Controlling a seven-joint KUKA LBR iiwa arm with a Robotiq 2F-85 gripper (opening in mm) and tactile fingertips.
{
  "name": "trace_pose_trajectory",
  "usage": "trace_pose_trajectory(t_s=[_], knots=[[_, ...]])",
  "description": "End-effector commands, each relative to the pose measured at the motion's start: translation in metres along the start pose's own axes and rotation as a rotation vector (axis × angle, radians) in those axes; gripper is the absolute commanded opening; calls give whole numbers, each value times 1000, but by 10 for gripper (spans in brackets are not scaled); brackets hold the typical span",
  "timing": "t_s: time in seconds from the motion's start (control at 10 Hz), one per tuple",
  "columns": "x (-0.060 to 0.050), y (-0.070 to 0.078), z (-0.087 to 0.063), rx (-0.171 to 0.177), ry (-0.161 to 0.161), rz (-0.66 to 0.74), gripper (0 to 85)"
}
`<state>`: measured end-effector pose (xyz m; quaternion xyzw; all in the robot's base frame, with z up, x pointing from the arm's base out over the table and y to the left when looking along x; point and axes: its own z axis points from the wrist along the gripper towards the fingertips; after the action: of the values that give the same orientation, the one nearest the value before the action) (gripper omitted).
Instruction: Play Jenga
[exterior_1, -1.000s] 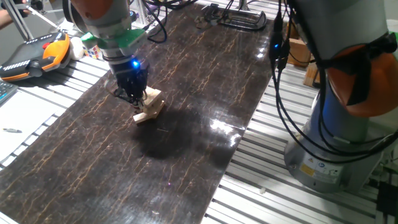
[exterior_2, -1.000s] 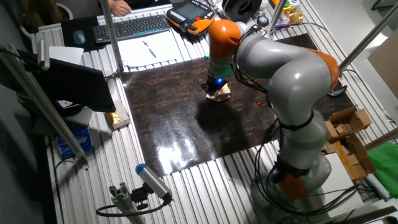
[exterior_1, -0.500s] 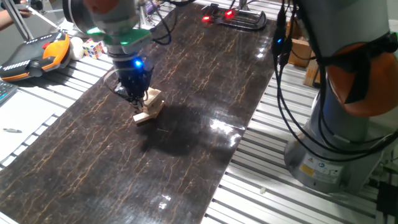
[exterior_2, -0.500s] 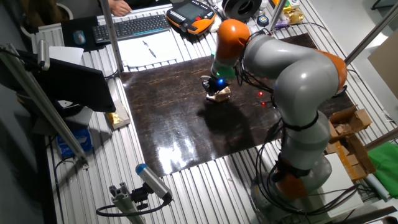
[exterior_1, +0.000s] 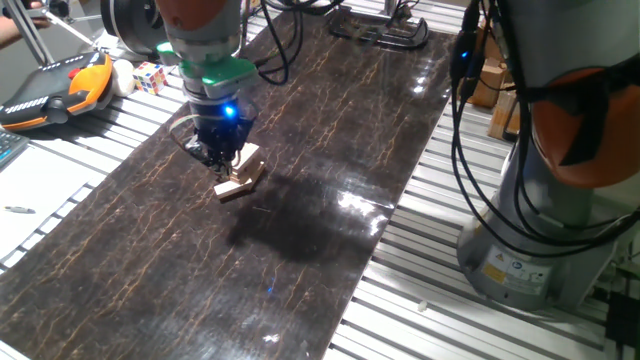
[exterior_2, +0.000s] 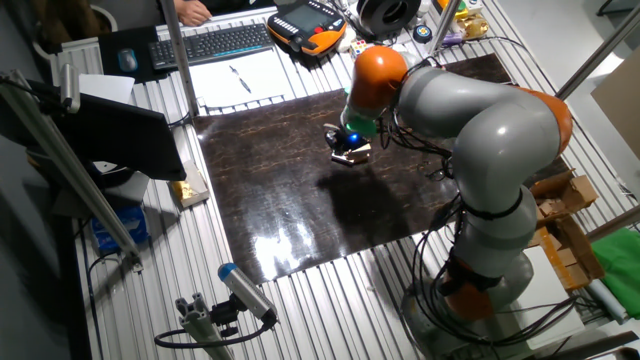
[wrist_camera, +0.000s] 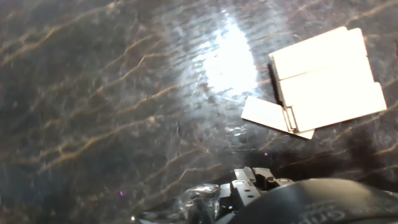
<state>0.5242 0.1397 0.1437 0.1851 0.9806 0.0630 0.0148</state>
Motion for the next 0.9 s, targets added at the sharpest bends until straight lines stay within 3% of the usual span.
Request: trace_pose_trajectory(t_s=[0.0, 0.2, 0.3, 0.5, 0.8], knots=[[0, 0, 0, 5, -116, 972, 7], [1, 0, -2, 43, -97, 1029, 7], [3, 1, -6, 34, -59, 1069, 7], [5, 0, -10, 29, -87, 1143, 7], [7, 0, -12, 35, -79, 1175, 7]])
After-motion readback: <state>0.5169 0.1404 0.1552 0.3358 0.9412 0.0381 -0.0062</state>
